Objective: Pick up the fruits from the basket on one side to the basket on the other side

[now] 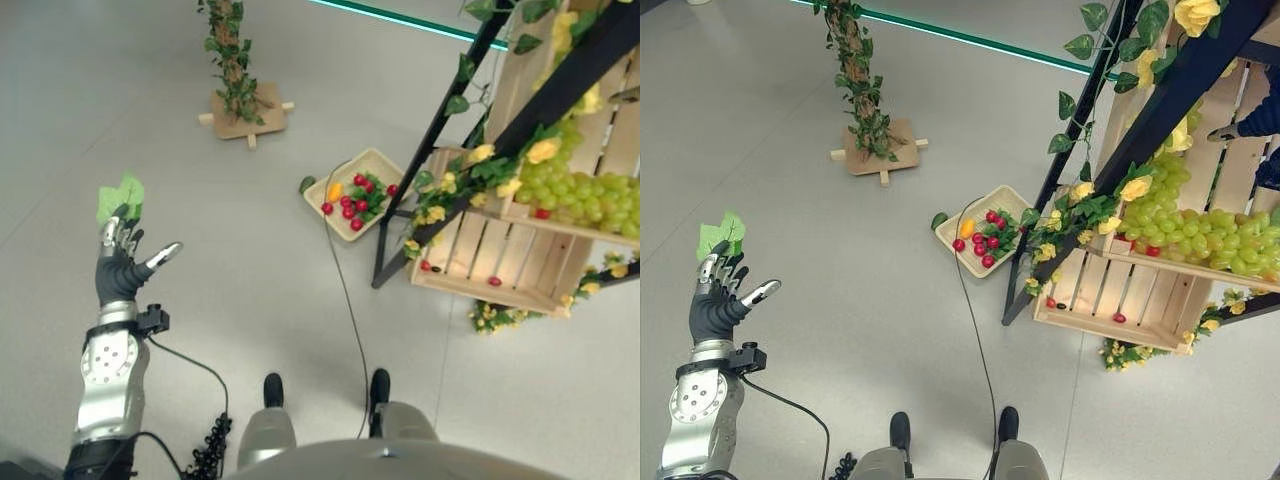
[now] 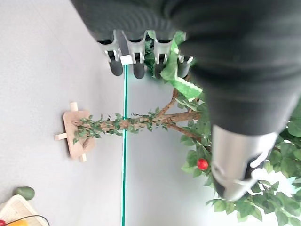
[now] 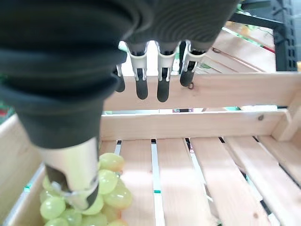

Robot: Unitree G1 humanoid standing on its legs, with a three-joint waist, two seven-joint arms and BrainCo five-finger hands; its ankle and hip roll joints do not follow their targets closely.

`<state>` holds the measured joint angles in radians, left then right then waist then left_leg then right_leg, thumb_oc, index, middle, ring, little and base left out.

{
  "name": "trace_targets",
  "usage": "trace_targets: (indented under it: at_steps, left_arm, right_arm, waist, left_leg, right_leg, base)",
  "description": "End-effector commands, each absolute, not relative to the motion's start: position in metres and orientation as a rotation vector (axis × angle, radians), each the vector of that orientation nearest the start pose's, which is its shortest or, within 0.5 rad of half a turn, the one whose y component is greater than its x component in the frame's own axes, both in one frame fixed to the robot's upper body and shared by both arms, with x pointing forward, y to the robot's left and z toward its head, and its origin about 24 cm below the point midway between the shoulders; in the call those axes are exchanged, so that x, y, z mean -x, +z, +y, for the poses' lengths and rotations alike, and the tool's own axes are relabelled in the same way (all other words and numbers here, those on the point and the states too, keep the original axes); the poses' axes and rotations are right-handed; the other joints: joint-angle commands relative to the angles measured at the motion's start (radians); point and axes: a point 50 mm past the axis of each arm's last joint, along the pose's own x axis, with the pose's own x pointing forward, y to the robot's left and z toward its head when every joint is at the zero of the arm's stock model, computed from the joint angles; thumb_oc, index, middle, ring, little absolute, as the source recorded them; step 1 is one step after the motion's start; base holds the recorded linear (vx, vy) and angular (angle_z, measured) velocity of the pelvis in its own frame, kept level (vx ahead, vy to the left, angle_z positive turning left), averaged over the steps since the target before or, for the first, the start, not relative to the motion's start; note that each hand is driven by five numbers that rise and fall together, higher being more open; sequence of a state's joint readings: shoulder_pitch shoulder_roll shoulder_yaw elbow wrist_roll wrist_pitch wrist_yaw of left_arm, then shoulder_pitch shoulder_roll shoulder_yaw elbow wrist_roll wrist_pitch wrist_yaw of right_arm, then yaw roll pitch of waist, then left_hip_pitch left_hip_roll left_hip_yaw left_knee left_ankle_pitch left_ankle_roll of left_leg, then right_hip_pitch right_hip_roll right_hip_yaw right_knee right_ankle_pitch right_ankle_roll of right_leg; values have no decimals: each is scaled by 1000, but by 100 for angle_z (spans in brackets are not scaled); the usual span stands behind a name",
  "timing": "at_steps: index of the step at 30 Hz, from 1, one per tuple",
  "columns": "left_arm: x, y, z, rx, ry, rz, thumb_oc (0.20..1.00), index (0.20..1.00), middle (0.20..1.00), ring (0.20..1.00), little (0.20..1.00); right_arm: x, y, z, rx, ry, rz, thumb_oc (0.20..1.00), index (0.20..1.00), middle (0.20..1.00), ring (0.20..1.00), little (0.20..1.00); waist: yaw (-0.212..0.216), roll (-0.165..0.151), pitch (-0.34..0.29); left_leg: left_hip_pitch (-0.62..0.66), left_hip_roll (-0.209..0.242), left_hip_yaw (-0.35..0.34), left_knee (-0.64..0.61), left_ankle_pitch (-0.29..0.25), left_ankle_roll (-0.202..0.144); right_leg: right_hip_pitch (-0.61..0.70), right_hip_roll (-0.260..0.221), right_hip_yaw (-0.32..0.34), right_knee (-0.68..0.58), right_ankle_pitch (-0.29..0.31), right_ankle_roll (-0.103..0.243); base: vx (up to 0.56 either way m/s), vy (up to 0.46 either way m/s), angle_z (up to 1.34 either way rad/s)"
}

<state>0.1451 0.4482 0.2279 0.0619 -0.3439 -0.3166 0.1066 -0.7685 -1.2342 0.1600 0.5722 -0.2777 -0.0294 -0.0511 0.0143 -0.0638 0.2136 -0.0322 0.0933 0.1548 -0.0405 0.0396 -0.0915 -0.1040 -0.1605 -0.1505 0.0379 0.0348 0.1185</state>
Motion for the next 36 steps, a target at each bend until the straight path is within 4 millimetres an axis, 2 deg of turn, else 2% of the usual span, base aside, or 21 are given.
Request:
trace_targets:
  at_steps: [1, 5, 8, 9, 11, 13, 14, 16, 23, 30, 31, 32, 34, 35, 36]
  left_arm:
    - [-208, 101, 309, -198, 376, -338, 1000, 1000, 1000, 1000, 1000]
    - [-206, 101, 311, -200, 399, -344, 1000, 1000, 1000, 1000, 1000]
    - [-205, 103, 311, -211, 409, -356, 1000, 1000, 1000, 1000, 1000]
    - [-205, 103, 311, -221, 413, -362, 1000, 1000, 1000, 1000, 1000]
    - [-206, 105, 310, -227, 417, -368, 1000, 1000, 1000, 1000, 1000]
    - [-205, 105, 309, -232, 423, -375, 1000, 1000, 1000, 1000, 1000]
    - [-204, 106, 311, -246, 442, -377, 1000, 1000, 1000, 1000, 1000]
    - [-201, 106, 313, -255, 464, -384, 1000, 1000, 1000, 1000, 1000]
    - [-192, 106, 317, -277, 514, -393, 1000, 1000, 1000, 1000, 1000]
    - [-186, 104, 318, -291, 538, -398, 1000, 1000, 1000, 1000, 1000]
    - [-185, 105, 317, -293, 533, -404, 1000, 1000, 1000, 1000, 1000]
    - [-185, 105, 318, -294, 533, -403, 1000, 1000, 1000, 1000, 1000]
    - [-184, 104, 317, -294, 531, -407, 1000, 1000, 1000, 1000, 1000]
    - [-184, 104, 317, -295, 532, -406, 1000, 1000, 1000, 1000, 1000]
    - [-183, 102, 318, -293, 544, -406, 1000, 1000, 1000, 1000, 1000]
  right_arm:
    - [-293, 321, -375, 1331, -552, -265, 1000, 1000, 1000, 1000, 1000]
    - [-281, 303, -374, 1260, -543, -319, 1000, 1000, 1000, 1000, 1000]
    - [-270, 273, -365, 1185, -512, -369, 1000, 1000, 1000, 1000, 1000]
    - [-263, 258, -366, 1136, -534, -376, 1000, 1000, 1000, 1000, 1000]
    - [-254, 238, -356, 1104, -495, -391, 1000, 1000, 1000, 1000, 1000]
    - [-248, 227, -355, 1064, -529, -409, 1000, 1000, 1000, 1000, 1000]
    - [-239, 213, -348, 1053, -511, -407, 1000, 1000, 1000, 1000, 1000]
    - [-229, 199, -342, 1025, -530, -419, 1000, 1000, 1000, 1000, 1000]
    - [-203, 170, -331, 983, -537, -403, 1000, 1000, 1000, 1000, 1000]
    - [-190, 134, -315, 844, -429, -336, 1000, 1000, 1000, 1000, 1000]
    - [-187, 120, -314, 800, -400, -292, 1000, 1000, 1000, 1000, 1000]
    - [-187, 120, -314, 798, -398, -291, 1000, 1000, 1000, 1000, 1000]
    - [-183, 97, -317, 766, -374, -197, 1000, 1000, 1000, 1000, 1000]
    - [-183, 96, -317, 766, -372, -198, 1000, 1000, 1000, 1000, 1000]
    - [-181, 78, -315, 722, -350, -143, 1000, 1000, 1000, 1000, 1000]
  waist:
    - [-9, -26, -49]
    - [-20, -23, -51]
    - [-25, -19, -52]
    - [-21, -22, -53]
    - [-24, -20, -53]
    - [-27, -18, -53]
    - [-30, -15, -54]
    - [-37, -11, -54]
    - [-60, -6, -51]
    - [-79, -8, -49]
    - [-83, -8, -49]
    - [-83, -9, -51]
    - [-88, -7, -49]
    - [-88, -8, -51]
    - [-92, -8, -50]
  left_leg:
    - [4, -4, -40, 126, -158, 26]
    - [6, -4, -42, 125, -160, 27]
    - [7, -5, -43, 125, -162, 30]
    - [7, -6, -44, 125, -163, 32]
    - [7, -7, -46, 123, -164, 34]
    - [8, -7, -46, 121, -164, 35]
    - [9, -8, -46, 115, -162, 37]
    - [12, -9, -45, 109, -159, 38]
    - [14, -10, -39, 102, -156, 40]
    - [18, -8, -27, 108, -158, 37]
    - [19, -8, -24, 110, -158, 36]
    - [20, -8, -24, 110, -158, 36]
    - [22, -7, -20, 110, -158, 35]
    - [23, -6, -19, 110, -158, 35]
    - [27, -6, -15, 109, -157, 33]
  right_leg:
    - [-42, -23, -13, 143, -66, 27]
    - [-39, -24, -11, 140, -67, 27]
    - [-38, -24, -13, 140, -69, 28]
    - [-36, -25, -15, 140, -70, 28]
    - [-37, -24, -14, 141, -72, 28]
    - [-38, -24, -14, 141, -73, 29]
    - [-40, -23, -11, 141, -74, 29]
    - [-43, -23, -9, 143, -73, 30]
    - [-49, -22, 0, 138, -70, 32]
    - [-46, -18, 11, 130, -66, 33]
    - [-43, -17, 14, 126, -64, 34]
    - [-43, -17, 14, 125, -64, 34]
    - [-42, -16, 17, 123, -62, 35]
    - [-42, -16, 17, 122, -62, 35]
    - [-40, -15, 20, 120, -60, 36]
  base:
    - [0, 0, 0]
    - [0, 0, 0]
    - [14, 5, 5]
    - [10, 5, 3]
    - [0, 0, 0]
    - [0, 0, 0]
    - [0, 0, 0]
    - [0, 0, 0]
    - [-1, 2, 0]
    - [-10, 4, -2]
    - [-15, 10, -4]
    - [-18, 11, -4]
    - [-12, 11, -8]
    - [-10, 15, -8]
    - [-14, 13, -9]
